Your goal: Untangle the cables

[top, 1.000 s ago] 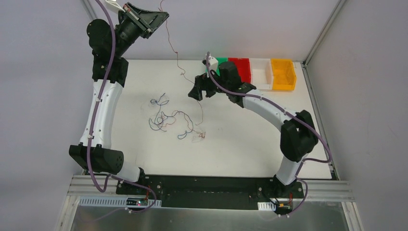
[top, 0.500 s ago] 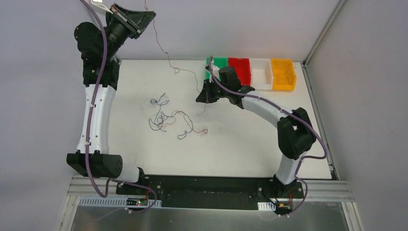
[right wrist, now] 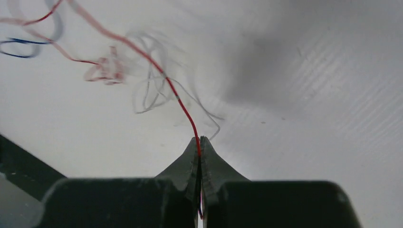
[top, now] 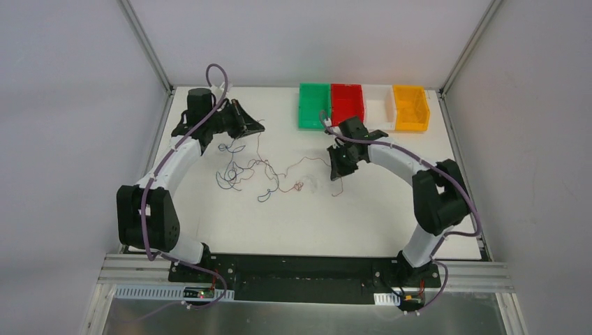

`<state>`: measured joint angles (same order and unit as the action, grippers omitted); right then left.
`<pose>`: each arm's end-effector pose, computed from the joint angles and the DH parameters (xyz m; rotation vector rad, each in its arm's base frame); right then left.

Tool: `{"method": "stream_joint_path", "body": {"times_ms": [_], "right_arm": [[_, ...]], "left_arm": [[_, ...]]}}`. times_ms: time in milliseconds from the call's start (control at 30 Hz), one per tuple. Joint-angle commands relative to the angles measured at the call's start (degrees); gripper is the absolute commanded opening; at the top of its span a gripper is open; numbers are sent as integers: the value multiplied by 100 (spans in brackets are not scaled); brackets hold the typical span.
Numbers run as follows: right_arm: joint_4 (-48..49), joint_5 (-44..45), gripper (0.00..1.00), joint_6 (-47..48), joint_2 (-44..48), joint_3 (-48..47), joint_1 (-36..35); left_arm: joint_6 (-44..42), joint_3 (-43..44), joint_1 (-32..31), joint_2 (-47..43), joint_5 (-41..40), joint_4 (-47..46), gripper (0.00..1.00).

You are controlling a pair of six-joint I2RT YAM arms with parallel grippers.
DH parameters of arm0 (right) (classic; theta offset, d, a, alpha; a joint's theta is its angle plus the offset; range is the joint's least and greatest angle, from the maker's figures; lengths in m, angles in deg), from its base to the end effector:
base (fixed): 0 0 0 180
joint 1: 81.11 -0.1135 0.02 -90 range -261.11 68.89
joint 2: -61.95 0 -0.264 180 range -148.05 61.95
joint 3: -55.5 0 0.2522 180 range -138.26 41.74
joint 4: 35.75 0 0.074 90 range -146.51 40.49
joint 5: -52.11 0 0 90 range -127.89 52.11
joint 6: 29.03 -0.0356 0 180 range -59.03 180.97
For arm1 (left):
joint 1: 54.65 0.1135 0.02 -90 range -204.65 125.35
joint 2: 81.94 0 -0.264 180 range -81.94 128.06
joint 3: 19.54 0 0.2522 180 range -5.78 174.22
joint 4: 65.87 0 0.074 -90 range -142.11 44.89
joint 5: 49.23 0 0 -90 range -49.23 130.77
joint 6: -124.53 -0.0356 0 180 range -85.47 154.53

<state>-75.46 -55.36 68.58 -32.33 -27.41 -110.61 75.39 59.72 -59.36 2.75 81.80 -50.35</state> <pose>0.3035 0.1840 0.2431 -0.9163 2.3070 0.5402 0.3378 -0.0513 0.3164 -0.1293 2.0328 -1.2061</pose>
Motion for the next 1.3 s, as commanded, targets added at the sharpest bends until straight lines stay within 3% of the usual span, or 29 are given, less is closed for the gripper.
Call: {"method": "stream_joint_path", "body": {"times_ms": [0, 67, 233, 333, 467, 667, 767, 833, 1000, 1267], "right_arm": [[-112, 542, 0, 599, 485, -758, 210], [463, 300, 0, 588, 916, -776, 397], [-528, -1453, 0, -52, 981, -1668, 731], [208, -1740, 0, -816, 1251, -1369, 573], [937, -1830, 0, -1660, 975, -1533, 339], [1391, -1931, 0, -2135, 395, -1957, 130], [1476, -2047, 0, -2309, 265, -2094, 129], [1545, -2100, 6, -2359, 333, -1998, 116], [1760, -1977, 34, -2518, 391, -1655, 66], [1999, -1753, 38, -2620, 122, -1800, 40]], "left_arm": [[-830, 404, -190, -127, 810, 138, 0], [-1031, 510, -235, -91, 922, 311, 0], [-1478, 694, -451, -45, 911, 474, 0], [-1555, 919, -713, 75, 903, 409, 0], [-504, 982, -1046, 321, 1235, -980, 0], [1255, 1179, -1381, 922, 1442, -2842, 0], [1527, 1189, -1408, 1009, 1306, -3025, 0], [1731, 1150, -1418, 1030, 1295, -3230, 0], [2166, 1019, -1472, 1076, 1224, -3615, 0], [2420, 1034, -1638, 1164, 1160, -3809, 0]]}}
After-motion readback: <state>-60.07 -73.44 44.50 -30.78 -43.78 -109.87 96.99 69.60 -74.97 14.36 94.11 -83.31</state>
